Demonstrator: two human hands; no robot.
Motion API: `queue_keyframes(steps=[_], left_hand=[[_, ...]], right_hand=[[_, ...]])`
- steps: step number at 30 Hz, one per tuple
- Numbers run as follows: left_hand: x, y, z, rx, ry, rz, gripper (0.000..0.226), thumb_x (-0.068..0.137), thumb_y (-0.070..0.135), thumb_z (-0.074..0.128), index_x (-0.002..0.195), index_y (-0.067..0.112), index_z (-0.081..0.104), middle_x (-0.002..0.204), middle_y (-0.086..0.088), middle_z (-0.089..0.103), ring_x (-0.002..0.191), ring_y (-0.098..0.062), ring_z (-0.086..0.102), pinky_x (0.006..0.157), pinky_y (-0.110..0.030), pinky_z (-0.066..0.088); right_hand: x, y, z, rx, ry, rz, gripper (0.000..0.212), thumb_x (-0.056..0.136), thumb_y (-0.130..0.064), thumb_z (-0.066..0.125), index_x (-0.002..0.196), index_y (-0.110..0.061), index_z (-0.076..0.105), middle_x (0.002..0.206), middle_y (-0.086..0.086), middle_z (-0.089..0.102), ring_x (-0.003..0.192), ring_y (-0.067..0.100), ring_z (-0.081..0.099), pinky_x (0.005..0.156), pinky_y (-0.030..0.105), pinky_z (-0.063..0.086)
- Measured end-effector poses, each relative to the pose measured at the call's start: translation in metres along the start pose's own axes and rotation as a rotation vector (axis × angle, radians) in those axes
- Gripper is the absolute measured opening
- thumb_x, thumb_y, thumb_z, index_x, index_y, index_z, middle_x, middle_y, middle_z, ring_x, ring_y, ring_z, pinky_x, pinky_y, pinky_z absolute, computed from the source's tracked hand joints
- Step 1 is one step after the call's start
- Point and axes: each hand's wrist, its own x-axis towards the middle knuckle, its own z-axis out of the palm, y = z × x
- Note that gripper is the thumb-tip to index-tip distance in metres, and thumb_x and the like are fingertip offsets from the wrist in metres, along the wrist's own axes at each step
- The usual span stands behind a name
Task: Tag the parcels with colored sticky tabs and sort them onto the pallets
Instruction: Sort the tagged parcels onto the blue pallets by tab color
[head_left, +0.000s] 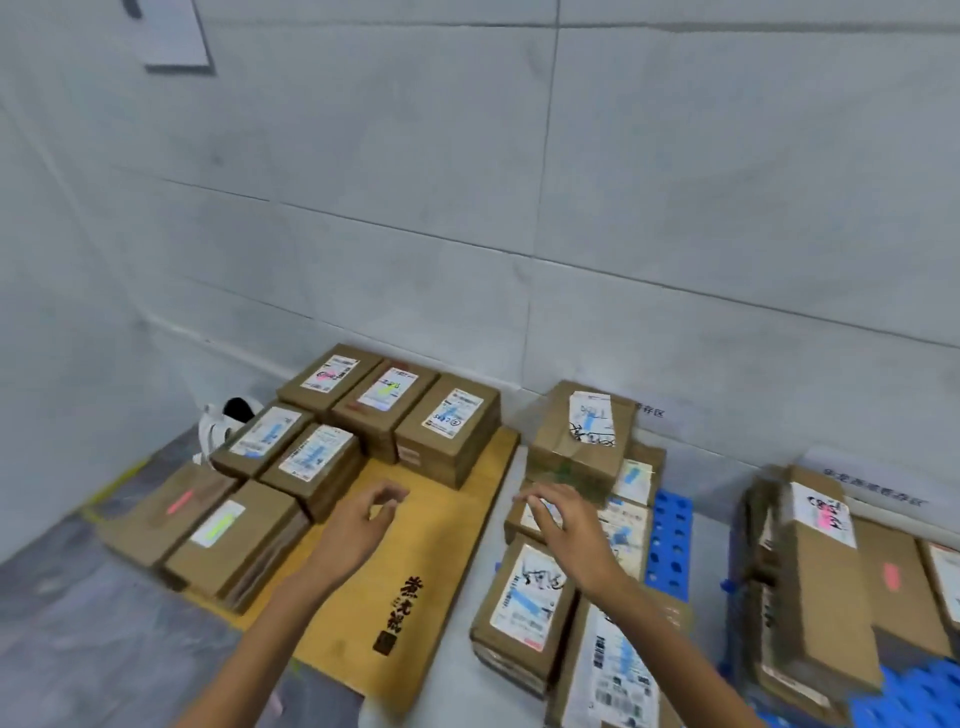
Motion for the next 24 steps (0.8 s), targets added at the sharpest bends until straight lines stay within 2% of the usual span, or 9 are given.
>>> queue_keyframes(steps=[3,6,9,12,14,16,18,21,24], left_hand=[[0.025,-0.026,-0.029,0.000,-0.014,-0.005,0.014,0.093,0.012,0.053,0.096,0.021,0.063,0.102,0.004,0.065,0.102,-0.011,0.059,0.084,-0.024,0.042],[0.054,-0.040,-0.044,-0.038,-0.041,-0.022,0.015,0.093,0.013,0.053,0.096,0.023,0.064,0.104,0.005,0.065,0.102,-0.010,0.059,0.086,-0.025,0.045],[0.092,-0.046,-0.047,0.002,-0.052,0.007,0.019,0.094,0.009,0.049,0.108,0.015,0.062,0.107,0.005,0.061,0.100,-0.005,0.054,0.077,-0.006,0.038],[0.133,-0.061,-0.035,0.066,-0.099,0.019,0.028,0.093,0.004,0.048,0.120,0.011,0.056,0.115,-0.002,0.057,0.092,-0.002,0.052,0.073,-0.003,0.036],[0.160,-0.073,-0.022,0.101,-0.161,0.001,0.037,0.092,0.003,0.049,0.128,0.011,0.049,0.128,-0.007,0.050,0.097,-0.004,0.054,0.083,-0.007,0.040],[0.181,-0.085,-0.009,0.136,-0.227,0.002,0.046,0.092,0.003,0.049,0.135,0.013,0.041,0.140,-0.004,0.037,0.112,-0.016,0.054,0.095,-0.020,0.043],[0.204,-0.104,0.003,0.176,-0.267,-0.016,0.054,0.091,0.004,0.050,0.140,0.020,0.033,0.146,0.001,0.024,0.121,-0.026,0.049,0.103,-0.028,0.041],[0.233,-0.126,0.016,0.197,-0.266,-0.088,0.063,0.091,0.011,0.052,0.143,0.033,0.024,0.155,-0.006,0.010,0.134,-0.034,0.035,0.109,-0.048,0.036],[0.243,-0.122,0.025,0.249,-0.253,-0.110,0.059,0.094,0.015,0.050,0.145,0.023,0.024,0.155,-0.009,0.010,0.143,-0.030,0.016,0.116,-0.046,0.021]], right_hand=[[0.017,-0.010,0.032,0.045,-0.011,0.087,0.022,0.097,-0.019,0.047,0.098,-0.019,0.069,0.101,-0.006,0.066,0.100,0.002,0.056,0.081,0.004,0.034],[0.037,-0.018,0.052,0.032,-0.028,0.145,0.021,0.097,-0.017,0.046,0.101,-0.018,0.067,0.106,-0.003,0.066,0.095,0.014,0.061,0.076,0.004,0.039],[0.065,-0.014,0.068,0.053,-0.031,0.213,0.020,0.097,-0.017,0.046,0.102,-0.017,0.065,0.110,-0.002,0.065,0.086,0.031,0.066,0.066,0.017,0.048],[0.090,-0.004,0.081,0.048,-0.030,0.251,0.019,0.097,-0.015,0.047,0.106,-0.018,0.064,0.112,-0.002,0.064,0.103,0.014,0.060,0.087,0.022,0.046],[0.108,0.006,0.092,0.073,-0.056,0.305,0.022,0.097,-0.015,0.046,0.113,-0.016,0.061,0.118,-0.001,0.061,0.109,0.010,0.054,0.093,0.021,0.042],[0.126,0.014,0.101,0.071,-0.097,0.354,0.027,0.098,-0.016,0.044,0.122,-0.016,0.056,0.126,0.000,0.056,0.113,0.011,0.051,0.092,0.020,0.040],[0.148,0.027,0.111,0.086,-0.116,0.430,0.033,0.098,-0.016,0.043,0.130,-0.018,0.049,0.132,0.002,0.052,0.114,0.012,0.050,0.090,0.021,0.040],[0.181,0.044,0.125,0.131,-0.125,0.539,0.042,0.098,-0.017,0.042,0.139,-0.020,0.038,0.140,0.003,0.046,0.122,0.016,0.046,0.095,0.023,0.037],[0.208,0.054,0.136,0.238,-0.119,0.584,0.048,0.098,-0.013,0.040,0.144,-0.018,0.028,0.140,-0.003,0.040,0.130,0.017,0.039,0.099,0.022,0.033]])
